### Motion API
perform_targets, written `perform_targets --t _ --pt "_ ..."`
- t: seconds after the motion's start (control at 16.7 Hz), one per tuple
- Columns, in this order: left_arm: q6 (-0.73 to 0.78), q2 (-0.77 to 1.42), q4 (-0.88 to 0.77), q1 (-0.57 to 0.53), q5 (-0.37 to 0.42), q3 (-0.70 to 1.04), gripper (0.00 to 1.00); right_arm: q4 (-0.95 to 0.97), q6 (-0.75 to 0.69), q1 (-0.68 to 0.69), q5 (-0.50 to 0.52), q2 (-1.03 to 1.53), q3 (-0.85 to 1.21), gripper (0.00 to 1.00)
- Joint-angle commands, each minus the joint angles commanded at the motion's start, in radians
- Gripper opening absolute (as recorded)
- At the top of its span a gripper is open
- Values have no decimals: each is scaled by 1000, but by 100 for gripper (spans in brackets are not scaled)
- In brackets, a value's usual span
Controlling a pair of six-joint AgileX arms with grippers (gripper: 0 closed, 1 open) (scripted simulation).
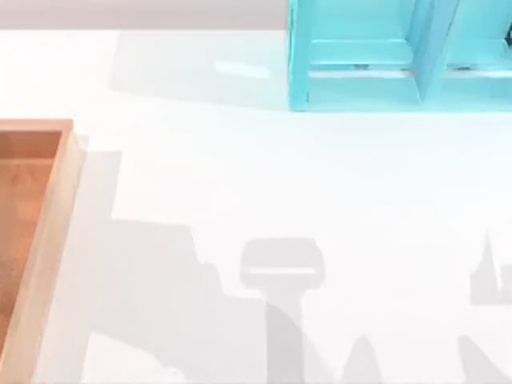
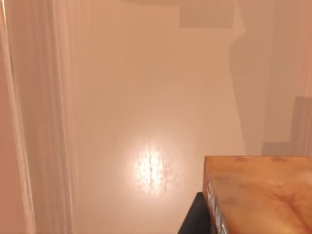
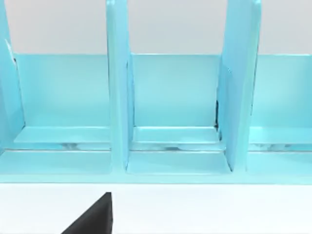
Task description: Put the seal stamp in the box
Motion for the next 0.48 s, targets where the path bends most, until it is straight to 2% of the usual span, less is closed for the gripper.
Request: perform_targets --t 0.24,0.48 --pt "2 23 146 -3 1 -103 0 0 0 0 0 0 0 100" --pt "1 39 184 0 1 -139 0 0 0 0 0 0 0 100"
